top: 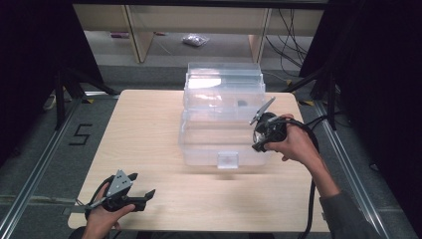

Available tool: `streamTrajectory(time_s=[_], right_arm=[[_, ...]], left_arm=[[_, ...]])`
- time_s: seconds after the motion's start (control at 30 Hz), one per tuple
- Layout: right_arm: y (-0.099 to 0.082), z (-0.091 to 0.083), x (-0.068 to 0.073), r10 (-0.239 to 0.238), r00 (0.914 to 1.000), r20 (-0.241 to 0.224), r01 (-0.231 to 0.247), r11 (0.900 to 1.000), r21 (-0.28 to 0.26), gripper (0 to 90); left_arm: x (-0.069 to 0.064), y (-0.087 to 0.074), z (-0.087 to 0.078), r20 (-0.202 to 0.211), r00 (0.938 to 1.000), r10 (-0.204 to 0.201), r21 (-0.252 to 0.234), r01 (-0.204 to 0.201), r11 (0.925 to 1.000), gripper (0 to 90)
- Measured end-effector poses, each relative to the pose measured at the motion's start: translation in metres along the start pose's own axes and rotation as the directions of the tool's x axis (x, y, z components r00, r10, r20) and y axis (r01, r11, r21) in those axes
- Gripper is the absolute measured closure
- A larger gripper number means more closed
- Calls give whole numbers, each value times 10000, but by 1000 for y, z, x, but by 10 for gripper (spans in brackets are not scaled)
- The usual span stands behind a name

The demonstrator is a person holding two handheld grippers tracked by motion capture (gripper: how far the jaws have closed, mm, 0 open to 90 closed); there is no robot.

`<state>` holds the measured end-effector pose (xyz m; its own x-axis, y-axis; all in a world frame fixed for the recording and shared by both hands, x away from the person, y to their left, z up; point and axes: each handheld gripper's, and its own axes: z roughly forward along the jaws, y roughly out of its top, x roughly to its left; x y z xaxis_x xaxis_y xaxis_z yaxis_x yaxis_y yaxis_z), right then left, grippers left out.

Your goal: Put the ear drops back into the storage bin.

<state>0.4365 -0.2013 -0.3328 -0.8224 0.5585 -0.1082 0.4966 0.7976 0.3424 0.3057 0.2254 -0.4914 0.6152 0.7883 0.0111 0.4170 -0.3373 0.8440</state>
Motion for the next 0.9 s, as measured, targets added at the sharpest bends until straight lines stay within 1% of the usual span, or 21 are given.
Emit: streamTrajectory(time_s=[0.07,0.13,0.17,0.23,0.3,0.37,0.43,0.5,0.67,0.7,0.77,0.9], right_arm=[[2,2,-7,-140,9999,14,140,9999,-35,599],[3,4,-11,52,10000,84,-53,9999,107,600],[3,6,-15,39,10000,21,-39,10000,92,600],[4,9,-19,209,9997,93,-210,9996,178,599],[4,12,-23,382,9993,24,-383,9990,220,599],[5,16,-28,396,9992,35,-397,9989,251,599],[5,20,-32,558,9984,31,-559,9979,330,600],[6,24,-37,625,9980,55,-627,9975,327,599],[7,35,-46,881,9961,36,-881,9947,537,599],[7,38,-48,812,9967,6,-811,9952,540,599],[7,43,-50,1001,9950,-56,-996,9933,589,599],[8,51,-56,1193,9928,-55,-1187,9905,691,599]], left_arm=[[0,0,0,-3,10000,-8,-1,8,10000,154],[0,0,0,-24,10000,28,36,-28,10000,154],[0,0,0,-22,10000,26,35,-26,10000,154],[0,0,0,-11,10000,20,28,-20,10000,154],[0,0,0,-4,10000,-10,3,10,10000,154],[0,0,0,-2,10000,-8,1,8,10000,154],[0,0,0,2,10000,12,5,-12,10000,154],[0,0,0,-2,10000,-8,4,8,10000,154],[0,0,0,-16,10000,29,32,-29,10000,154],[0,0,0,-26,10000,49,46,-49,10000,154],[0,0,0,8,10000,-9,-1,9,10000,154],[0,0,0,-20,10000,59,48,-58,10000,154]])
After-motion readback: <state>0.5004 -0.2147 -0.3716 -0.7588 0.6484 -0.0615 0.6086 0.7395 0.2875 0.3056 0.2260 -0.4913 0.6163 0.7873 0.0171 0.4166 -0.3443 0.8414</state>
